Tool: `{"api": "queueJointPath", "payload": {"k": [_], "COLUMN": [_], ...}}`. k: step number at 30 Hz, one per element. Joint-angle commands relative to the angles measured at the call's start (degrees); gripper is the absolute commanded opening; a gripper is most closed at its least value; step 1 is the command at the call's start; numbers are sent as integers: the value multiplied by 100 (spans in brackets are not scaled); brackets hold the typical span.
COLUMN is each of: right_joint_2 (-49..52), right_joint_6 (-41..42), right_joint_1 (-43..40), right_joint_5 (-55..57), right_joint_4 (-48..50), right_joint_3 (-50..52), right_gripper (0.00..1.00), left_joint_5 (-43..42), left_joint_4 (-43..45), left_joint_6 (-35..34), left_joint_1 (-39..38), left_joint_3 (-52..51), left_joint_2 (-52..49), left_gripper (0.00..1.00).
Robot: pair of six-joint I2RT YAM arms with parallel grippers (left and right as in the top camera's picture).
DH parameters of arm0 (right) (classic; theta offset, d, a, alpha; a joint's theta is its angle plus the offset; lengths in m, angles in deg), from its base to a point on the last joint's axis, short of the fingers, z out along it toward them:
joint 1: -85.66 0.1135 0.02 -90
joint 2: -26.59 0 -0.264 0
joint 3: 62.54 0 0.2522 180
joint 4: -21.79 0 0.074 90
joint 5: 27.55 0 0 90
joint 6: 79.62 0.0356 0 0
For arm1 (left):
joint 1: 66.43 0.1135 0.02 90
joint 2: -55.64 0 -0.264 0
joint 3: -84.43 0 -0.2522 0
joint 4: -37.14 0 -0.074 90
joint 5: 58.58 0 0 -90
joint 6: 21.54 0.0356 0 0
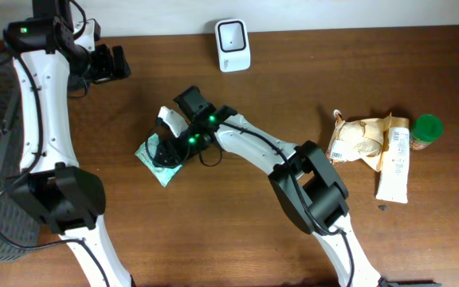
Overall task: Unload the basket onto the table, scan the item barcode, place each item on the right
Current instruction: 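Lower the bread bag to the right side and release, right gripper, then reach the right gripper left to the mint-green packet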
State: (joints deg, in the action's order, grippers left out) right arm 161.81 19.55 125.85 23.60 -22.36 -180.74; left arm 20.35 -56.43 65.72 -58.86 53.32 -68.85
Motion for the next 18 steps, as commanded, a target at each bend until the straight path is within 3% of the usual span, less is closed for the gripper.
{"api": "queueJointPath", "payload": {"k": [1, 4, 8, 9, 15, 18], "right_joint_2": [315, 402, 402, 385, -433, -1178], "right_joint_6": [278, 361, 356, 354, -166, -444], "right_joint_1": [66, 57, 57, 50, -328, -352], "right_joint_5": [219, 133, 85, 90, 157, 2052], "right_joint_4": [92, 195, 173, 144, -522, -1325], "right_joint_3": [-37, -37, -37, -37, -39, -39], "right_gripper": [60, 53, 8, 4, 4, 4], "left_joint_5": [20, 17, 20, 20, 20, 20], "left_joint_4": [-31, -52, -55, -61, -66, -66], "left_joint_6": [66, 63, 63, 66, 66, 66], "left_joint_1": [9, 4, 4, 4, 7, 7], "left_joint_3": [61, 61, 61, 61, 61, 61], "left_joint_2": [-90, -90, -90, -90, -90, -90], "left_gripper": [99, 99, 99, 99, 99, 99]}}
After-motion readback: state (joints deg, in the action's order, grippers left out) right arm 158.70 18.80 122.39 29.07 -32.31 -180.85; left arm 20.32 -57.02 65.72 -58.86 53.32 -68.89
